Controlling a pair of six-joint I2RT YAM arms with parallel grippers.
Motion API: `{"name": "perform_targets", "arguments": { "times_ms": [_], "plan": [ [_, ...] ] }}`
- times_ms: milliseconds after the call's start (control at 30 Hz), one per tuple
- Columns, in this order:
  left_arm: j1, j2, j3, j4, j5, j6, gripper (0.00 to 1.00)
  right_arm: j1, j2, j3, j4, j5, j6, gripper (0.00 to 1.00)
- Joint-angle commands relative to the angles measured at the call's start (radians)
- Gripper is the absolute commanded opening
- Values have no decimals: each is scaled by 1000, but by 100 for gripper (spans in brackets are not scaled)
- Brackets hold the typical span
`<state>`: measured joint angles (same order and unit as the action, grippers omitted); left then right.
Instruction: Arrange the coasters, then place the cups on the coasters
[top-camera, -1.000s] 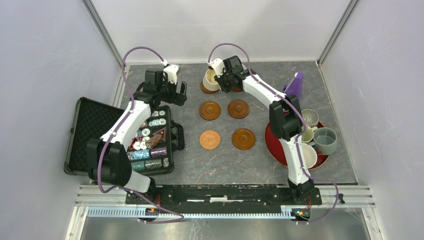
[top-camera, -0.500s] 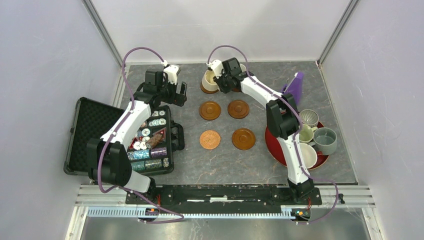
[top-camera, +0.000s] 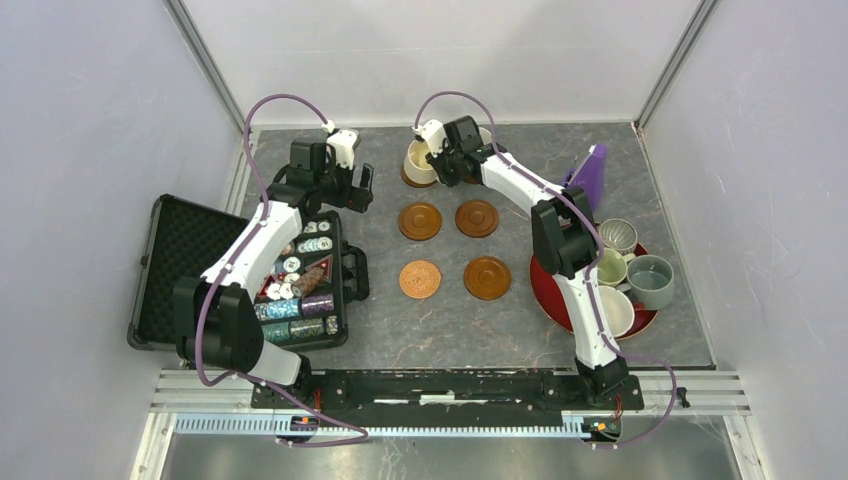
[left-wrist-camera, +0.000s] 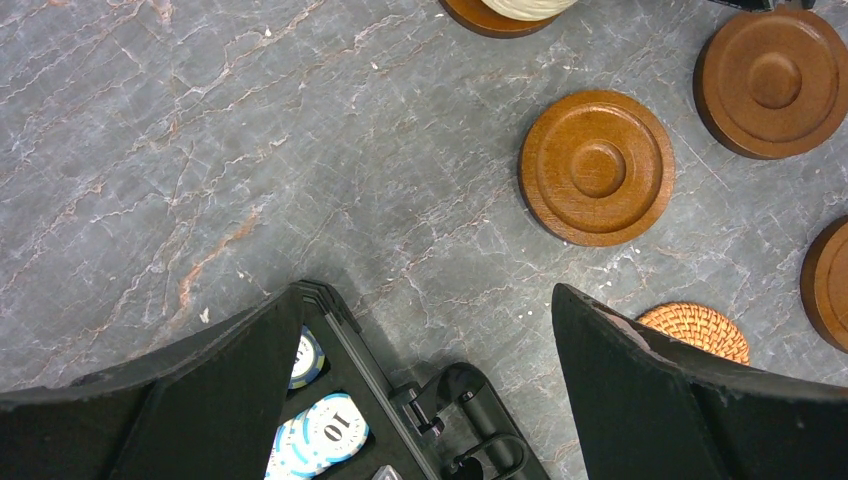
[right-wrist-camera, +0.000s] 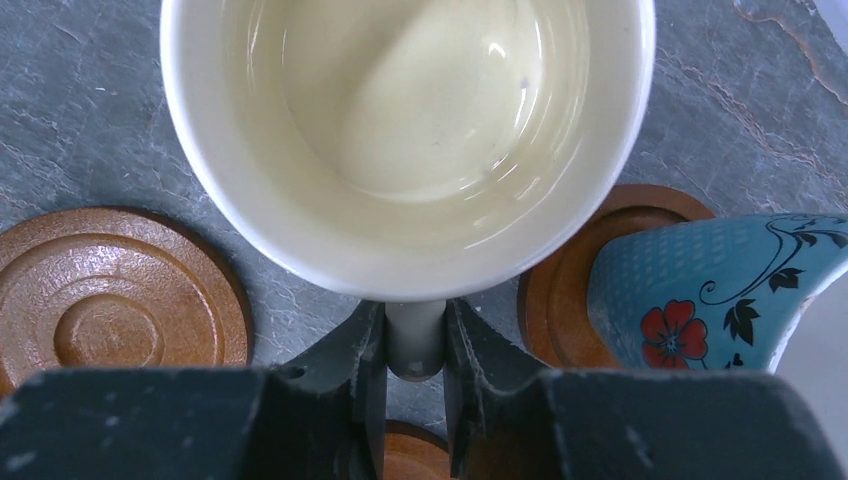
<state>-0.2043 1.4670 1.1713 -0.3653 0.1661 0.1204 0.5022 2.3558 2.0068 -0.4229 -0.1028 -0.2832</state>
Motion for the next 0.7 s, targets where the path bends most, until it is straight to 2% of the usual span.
{"name": "perform_targets", "arguments": {
  "times_ms": [0, 667],
  "plan": [
    [5, -20, -1, 23, -3, -11, 100, 4, -19, 70, 116, -9, 4, 26],
    [5, -15, -1, 20, -4, -6, 100, 13, 1, 66, 151, -15, 35, 28]
  ]
}}
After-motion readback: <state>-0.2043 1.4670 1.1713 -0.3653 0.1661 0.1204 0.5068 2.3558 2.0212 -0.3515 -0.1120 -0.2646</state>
